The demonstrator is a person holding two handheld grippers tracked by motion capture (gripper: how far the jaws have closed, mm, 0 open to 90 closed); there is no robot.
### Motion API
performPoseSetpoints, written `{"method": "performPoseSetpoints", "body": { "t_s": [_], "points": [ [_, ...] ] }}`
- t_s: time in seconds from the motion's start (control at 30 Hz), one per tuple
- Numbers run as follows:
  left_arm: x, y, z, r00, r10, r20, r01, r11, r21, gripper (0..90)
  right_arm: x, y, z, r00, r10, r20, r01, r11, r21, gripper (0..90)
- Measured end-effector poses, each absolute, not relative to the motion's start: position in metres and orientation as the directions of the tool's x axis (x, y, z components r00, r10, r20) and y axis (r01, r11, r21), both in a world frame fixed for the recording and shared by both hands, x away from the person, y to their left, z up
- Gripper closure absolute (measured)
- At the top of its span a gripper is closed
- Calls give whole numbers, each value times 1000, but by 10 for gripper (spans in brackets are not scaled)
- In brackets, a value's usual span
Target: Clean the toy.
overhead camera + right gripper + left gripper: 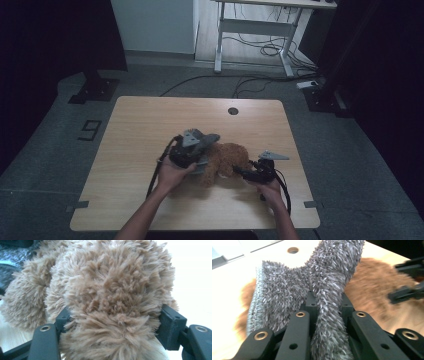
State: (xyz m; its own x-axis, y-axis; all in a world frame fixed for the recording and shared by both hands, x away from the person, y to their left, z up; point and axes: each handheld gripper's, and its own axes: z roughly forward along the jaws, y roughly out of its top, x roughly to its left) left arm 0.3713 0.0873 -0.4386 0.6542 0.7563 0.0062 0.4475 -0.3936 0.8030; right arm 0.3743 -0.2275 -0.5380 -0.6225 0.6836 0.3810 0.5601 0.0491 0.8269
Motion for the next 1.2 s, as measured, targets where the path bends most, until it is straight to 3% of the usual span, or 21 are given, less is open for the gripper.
{"method": "performPoseSetpoints", "body": {
  "t_s": [0.27, 0.47, 0.67, 0.83, 0.97, 1.2],
  "points": [
    [382, 140, -464, 562, 826, -47, 544, -327, 773, 762, 374, -227, -538, -613, 686, 392, 565, 33, 825, 306],
    [388, 147, -490, 541, 837, -87, 594, -307, 744, 766, 375, -227, -539, -609, 684, 402, 569, 24, 822, 307],
    [390, 151, -483, 535, 838, -109, 605, -291, 741, 767, 375, -227, -539, -612, 683, 399, 567, 27, 823, 307],
    [373, 130, -446, 584, 810, -60, 509, -308, 804, 767, 375, -229, -540, -615, 681, 399, 568, 31, 822, 307],
    [362, 87, -418, 676, 737, -29, 411, -344, 845, 766, 374, -228, -539, -616, 686, 388, 562, 37, 826, 307],
    [377, 13, -414, 764, 644, -49, 398, -410, 821, 765, 372, -227, -537, -622, 691, 368, 554, 55, 831, 310]
  ]
}}
